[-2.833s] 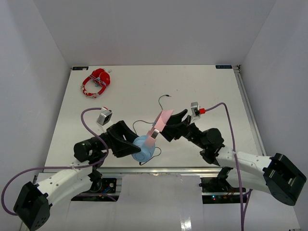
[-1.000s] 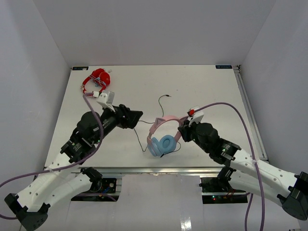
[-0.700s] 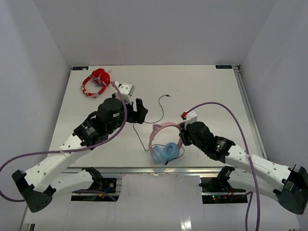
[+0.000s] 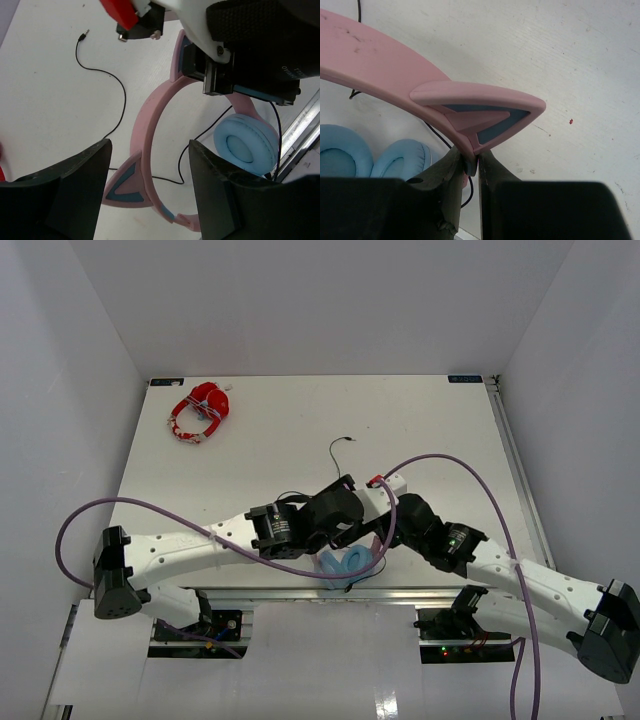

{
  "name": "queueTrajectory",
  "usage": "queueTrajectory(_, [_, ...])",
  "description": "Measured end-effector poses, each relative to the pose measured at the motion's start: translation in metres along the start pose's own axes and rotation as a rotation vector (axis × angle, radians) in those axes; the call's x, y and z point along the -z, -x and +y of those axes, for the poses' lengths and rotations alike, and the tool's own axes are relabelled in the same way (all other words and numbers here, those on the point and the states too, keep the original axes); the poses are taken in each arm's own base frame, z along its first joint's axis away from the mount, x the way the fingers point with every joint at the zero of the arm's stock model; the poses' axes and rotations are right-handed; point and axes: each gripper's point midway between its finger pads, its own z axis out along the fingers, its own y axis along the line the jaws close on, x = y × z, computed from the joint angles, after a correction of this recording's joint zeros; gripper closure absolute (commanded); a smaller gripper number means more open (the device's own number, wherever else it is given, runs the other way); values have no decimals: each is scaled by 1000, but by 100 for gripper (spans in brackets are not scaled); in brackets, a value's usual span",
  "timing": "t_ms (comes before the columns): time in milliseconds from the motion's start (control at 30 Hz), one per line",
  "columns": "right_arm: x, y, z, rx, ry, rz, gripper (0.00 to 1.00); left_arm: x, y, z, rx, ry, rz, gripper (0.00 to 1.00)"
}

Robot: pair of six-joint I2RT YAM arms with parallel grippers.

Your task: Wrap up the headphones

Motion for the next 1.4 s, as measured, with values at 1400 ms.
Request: queueTrajectory(1400, [26, -4, 6, -8, 87, -31, 92, -23, -21, -9, -42, 56, -11, 48])
